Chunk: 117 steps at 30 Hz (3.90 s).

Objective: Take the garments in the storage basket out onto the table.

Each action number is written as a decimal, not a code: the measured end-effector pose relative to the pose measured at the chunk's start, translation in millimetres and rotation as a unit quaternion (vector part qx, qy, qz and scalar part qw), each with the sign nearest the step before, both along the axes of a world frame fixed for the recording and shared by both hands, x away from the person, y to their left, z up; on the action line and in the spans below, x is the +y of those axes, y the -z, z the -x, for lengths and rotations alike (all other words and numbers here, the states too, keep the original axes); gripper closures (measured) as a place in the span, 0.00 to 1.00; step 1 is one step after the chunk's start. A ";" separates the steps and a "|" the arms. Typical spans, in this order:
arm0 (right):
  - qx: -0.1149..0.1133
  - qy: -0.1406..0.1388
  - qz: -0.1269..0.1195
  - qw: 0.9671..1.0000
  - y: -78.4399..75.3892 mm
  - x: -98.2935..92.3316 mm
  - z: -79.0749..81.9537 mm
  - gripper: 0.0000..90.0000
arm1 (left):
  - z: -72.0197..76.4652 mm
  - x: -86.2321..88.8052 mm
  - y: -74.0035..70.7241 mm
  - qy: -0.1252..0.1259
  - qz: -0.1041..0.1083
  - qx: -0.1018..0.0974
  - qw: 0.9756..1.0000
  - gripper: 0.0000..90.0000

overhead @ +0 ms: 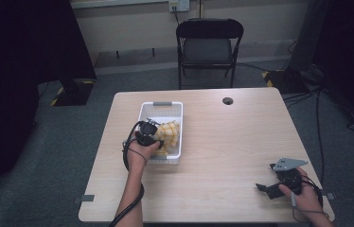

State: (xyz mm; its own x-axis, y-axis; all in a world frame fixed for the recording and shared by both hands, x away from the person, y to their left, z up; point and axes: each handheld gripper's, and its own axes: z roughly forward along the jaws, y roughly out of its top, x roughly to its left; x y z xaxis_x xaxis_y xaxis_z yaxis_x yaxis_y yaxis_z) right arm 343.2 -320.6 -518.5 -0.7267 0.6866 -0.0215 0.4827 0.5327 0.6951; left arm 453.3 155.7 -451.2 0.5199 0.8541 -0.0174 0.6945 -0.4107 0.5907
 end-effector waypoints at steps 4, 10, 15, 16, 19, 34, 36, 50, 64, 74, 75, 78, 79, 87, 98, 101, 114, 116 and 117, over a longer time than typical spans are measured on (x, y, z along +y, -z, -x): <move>0.000 0.000 0.000 1.000 0.0 0.0 0.0 0.00 | 4.3 4.6 -11.7 -0.005 0.016 -0.017 1.000 0.66; 0.000 0.000 0.000 1.000 0.0 0.0 0.0 0.00 | 9.3 11.6 -27.5 -0.007 0.040 -0.031 0.999 0.66; 0.000 0.000 0.000 1.000 0.0 0.0 0.0 0.00 | 12.8 14.0 -37.5 -0.006 0.059 -0.042 0.997 0.66; 0.000 0.000 0.000 1.000 0.0 0.0 0.0 0.00 | 13.4 13.8 -39.3 -0.006 0.063 -0.042 0.997 0.66; 0.000 0.000 0.000 1.000 0.0 0.0 0.0 0.00 | 15.3 13.1 -45.1 -0.006 0.069 -0.045 0.997 0.66; 0.000 0.000 0.000 1.000 0.0 0.0 0.0 0.00 | 23.5 4.3 -65.5 0.023 0.107 -0.055 0.992 0.66; 0.000 0.000 0.000 1.000 0.0 0.0 0.0 0.00 | 24.9 2.1 -67.4 0.030 0.115 -0.054 0.991 0.66; 0.000 0.000 0.000 1.000 0.0 0.0 0.0 0.00 | 32.9 -17.3 -79.2 0.060 0.136 -0.054 0.987 0.66; 0.000 0.000 0.000 1.000 0.0 0.0 0.0 0.00 | 36.9 -41.0 -85.2 0.093 0.156 -0.050 0.982 0.67; 0.000 0.000 0.000 1.000 0.0 0.0 0.0 0.00 | 40.1 -54.8 -88.6 0.111 0.171 -0.048 0.978 0.68; 0.000 0.000 0.000 1.000 0.0 0.0 0.0 0.00 | 40.4 -56.2 -89.1 0.114 0.172 -0.050 0.977 0.68; 0.000 0.000 0.000 1.000 0.0 0.0 0.0 0.00 | 42.0 -61.0 -90.2 0.119 0.175 -0.049 0.976 0.68; 0.000 0.000 0.000 1.000 0.0 0.0 0.0 0.00 | 42.2 -62.3 -90.4 0.122 0.174 -0.050 0.976 0.68; 0.000 0.000 0.000 1.000 0.0 0.0 0.0 0.00 | 44.7 -73.1 -88.8 0.134 0.176 -0.049 0.974 0.68; 0.000 0.000 0.000 1.000 0.0 0.0 0.0 0.00 | 48.0 -89.2 -83.8 0.157 0.180 -0.042 0.970 0.68; 0.000 0.000 0.000 1.000 0.0 0.0 0.0 0.00 | 48.8 -94.2 -81.0 0.162 0.182 -0.040 0.969 0.68; 0.000 0.000 0.000 1.000 0.0 0.0 0.0 0.00 | 52.5 -115.6 -74.7 0.188 0.192 -0.033 0.963 0.68; 0.000 0.000 0.000 1.000 0.0 0.0 0.0 0.00 | 52.7 -118.4 -72.8 0.190 0.195 -0.031 0.962 0.68; 0.000 0.000 0.000 1.000 0.0 0.0 0.0 0.00 | 52.8 -119.7 -71.8 0.190 0.196 -0.030 0.962 0.68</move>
State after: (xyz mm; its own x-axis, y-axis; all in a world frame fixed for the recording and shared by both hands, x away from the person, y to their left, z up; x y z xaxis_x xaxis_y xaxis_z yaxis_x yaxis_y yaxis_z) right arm 343.2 -320.6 -518.5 -0.7266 0.6867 -0.0216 0.4828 0.5327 0.6951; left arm 400.5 36.0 -379.4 0.8033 0.5365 -0.2587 0.4978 -0.3665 0.7861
